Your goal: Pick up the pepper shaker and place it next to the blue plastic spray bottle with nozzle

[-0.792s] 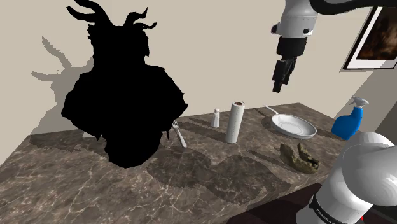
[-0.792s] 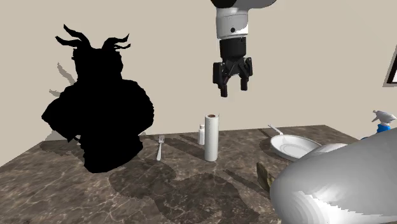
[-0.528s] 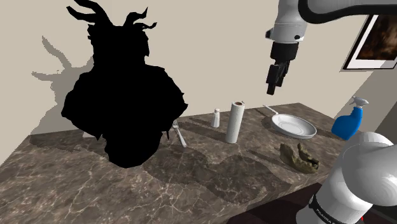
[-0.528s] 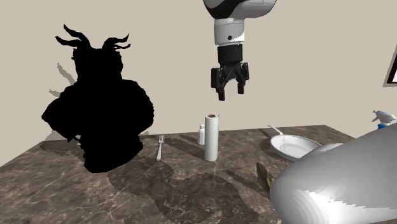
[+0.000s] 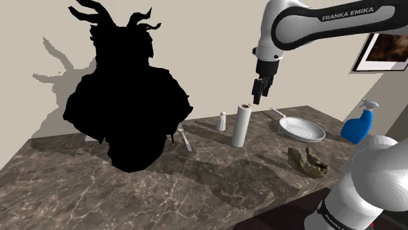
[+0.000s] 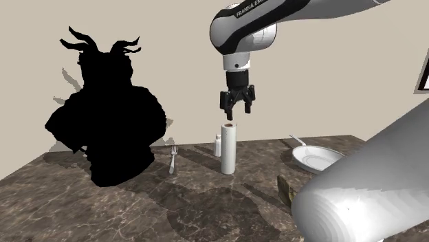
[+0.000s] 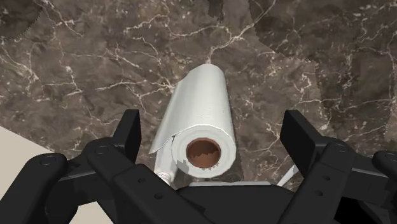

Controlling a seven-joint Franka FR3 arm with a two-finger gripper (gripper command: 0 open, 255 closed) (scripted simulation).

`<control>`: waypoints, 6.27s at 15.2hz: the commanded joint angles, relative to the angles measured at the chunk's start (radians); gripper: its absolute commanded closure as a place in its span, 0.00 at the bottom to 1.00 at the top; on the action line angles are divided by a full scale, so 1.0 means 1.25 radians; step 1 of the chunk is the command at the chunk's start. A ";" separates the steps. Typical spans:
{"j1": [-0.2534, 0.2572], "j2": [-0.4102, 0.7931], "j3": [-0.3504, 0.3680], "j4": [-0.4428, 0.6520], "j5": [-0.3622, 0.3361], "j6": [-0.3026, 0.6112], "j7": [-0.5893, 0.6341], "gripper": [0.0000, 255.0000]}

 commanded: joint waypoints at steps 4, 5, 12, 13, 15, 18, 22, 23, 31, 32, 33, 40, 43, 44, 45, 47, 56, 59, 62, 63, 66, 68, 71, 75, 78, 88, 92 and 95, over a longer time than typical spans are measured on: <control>0.002 0.141 -0.022 0.034 -0.001 0.120 -0.024 0.00; 0.002 0.169 -0.027 0.044 0.000 0.140 -0.029 0.00; 0.000 0.373 -0.048 0.141 0.021 0.263 -0.075 0.00; -0.001 0.403 -0.050 0.160 0.026 0.277 -0.083 0.00; -0.003 0.464 -0.053 0.199 0.037 0.301 -0.097 0.00; -0.008 0.555 -0.055 0.267 0.054 0.330 -0.119 0.00; -0.011 0.583 -0.056 0.264 0.058 0.362 -0.123 0.00; -0.011 0.589 -0.056 0.260 0.059 0.372 -0.124 0.00; -0.014 0.610 -0.056 0.248 0.061 0.406 -0.125 0.00; -0.014 0.610 -0.056 0.248 0.061 0.406 -0.125 0.00; -0.014 0.610 -0.056 0.248 0.061 0.406 -0.125 0.00; -0.014 0.607 -0.057 0.248 0.061 0.403 -0.126 1.00; -0.014 0.610 -0.056 0.256 0.062 0.398 -0.127 1.00; -0.016 0.607 -0.059 0.259 0.061 0.399 -0.127 1.00; -0.016 0.607 -0.059 0.259 0.061 0.399 -0.127 0.00; -0.089 0.592 -0.037 0.228 0.147 0.414 -0.447 0.00; -0.288 0.745 0.028 0.387 0.301 0.264 -1.268 0.00; -0.285 0.758 0.031 0.373 0.305 0.292 -1.270 0.00; -0.284 0.766 0.032 0.366 0.307 0.306 -1.272 0.00; -0.284 0.766 0.032 0.366 0.307 0.306 -1.272 0.00; -0.284 0.766 0.032 0.366 0.307 0.306 -1.272 0.00; -0.284 0.766 0.032 0.366 0.307 0.306 -1.272 0.00; -0.284 0.766 0.032 0.366 0.307 0.306 -1.272 1.00; -0.284 0.765 0.032 0.365 0.307 0.306 -1.272 1.00; -0.284 0.766 0.032 0.366 0.307 0.306 -1.272 1.00; -0.283 0.708 0.028 0.396 0.294 0.220 -1.252 1.00; -0.283 0.689 0.026 0.413 0.290 0.185 -1.245 1.00; -0.283 0.676 0.025 0.428 0.287 0.157 -1.239 1.00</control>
